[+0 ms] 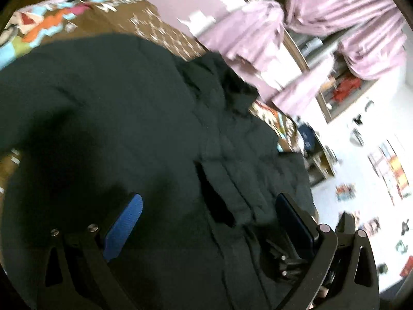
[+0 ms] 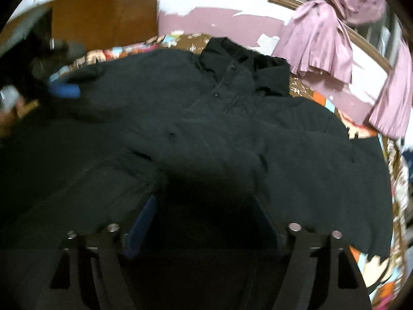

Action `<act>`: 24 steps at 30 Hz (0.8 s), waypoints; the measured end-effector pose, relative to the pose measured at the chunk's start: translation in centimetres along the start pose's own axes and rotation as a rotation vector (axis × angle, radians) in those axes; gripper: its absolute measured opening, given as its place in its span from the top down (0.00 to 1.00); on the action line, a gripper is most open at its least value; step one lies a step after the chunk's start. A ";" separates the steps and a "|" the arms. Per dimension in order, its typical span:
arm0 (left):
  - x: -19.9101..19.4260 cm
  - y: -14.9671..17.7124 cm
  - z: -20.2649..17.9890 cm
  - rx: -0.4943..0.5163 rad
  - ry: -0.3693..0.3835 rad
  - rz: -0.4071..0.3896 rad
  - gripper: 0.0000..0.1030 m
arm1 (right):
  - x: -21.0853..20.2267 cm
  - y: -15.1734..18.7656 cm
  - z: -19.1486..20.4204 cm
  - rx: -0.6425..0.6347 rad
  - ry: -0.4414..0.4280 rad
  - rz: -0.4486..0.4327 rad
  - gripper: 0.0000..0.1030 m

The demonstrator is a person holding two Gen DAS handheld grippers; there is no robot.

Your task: Fold large clothes

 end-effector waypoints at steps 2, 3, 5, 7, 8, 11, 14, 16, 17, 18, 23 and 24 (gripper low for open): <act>1.4 1.0 -1.5 0.007 0.054 0.054 0.02 | -1.2 0.5 -0.4 0.032 0.023 -0.039 0.17; 2.0 1.2 -1.8 0.009 0.072 0.075 0.02 | -1.7 0.6 -0.9 0.044 0.040 -0.059 0.16; 3.3 1.6 -2.7 0.024 0.077 0.122 0.02 | -2.7 0.8 -1.9 0.080 0.072 -0.106 0.15; 4.7 1.9 -3.6 0.032 0.082 0.159 0.02 | -3.8 0.6 -3.6 0.154 0.123 -0.171 0.11; 5.4 2.1 -4.1 0.025 0.099 0.173 0.02 | -4.0 0.5 -4.2 0.180 0.135 -0.185 0.10; 7.2 2.5 -4.4 -0.048 0.097 0.215 0.03 | -4.1 0.9 -6.1 0.270 0.144 -0.183 0.06; 8.1 2.3 -4.4 -0.148 0.122 0.223 0.03 | -3.1 1.4 -7.3 0.321 0.150 -0.140 0.06; 8.3 1.9 -3.9 -0.186 0.099 0.228 0.03 | -3.2 2.1 -7.6 0.335 0.157 -0.129 0.06; 8.4 1.7 -3.6 -0.210 0.091 0.227 0.03 | -3.3 2.3 -7.5 0.334 0.161 -0.130 0.06; 8.5 1.4 -3.4 -0.227 0.085 0.227 0.03 | -3.3 2.4 -7.4 0.327 0.165 -0.131 0.06; 7.5 0.8 -2.5 -0.289 0.049 0.182 0.19 | -3.2 3.1 -7.1 0.305 0.176 -0.128 0.06; 7.0 0.8 -2.5 -0.286 0.041 0.163 0.19 | -3.1 3.2 -7.1 0.306 0.175 -0.125 0.06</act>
Point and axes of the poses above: each gripper's, at about its wrist camera, not at the fingertips, and x roughly the way its jaws point, z to its left, y to its underside, the point moved 10 cm from there along x, roughly the way its jaws point, and after that the axes turned 14 degrees about x, right-handed, at the moved point
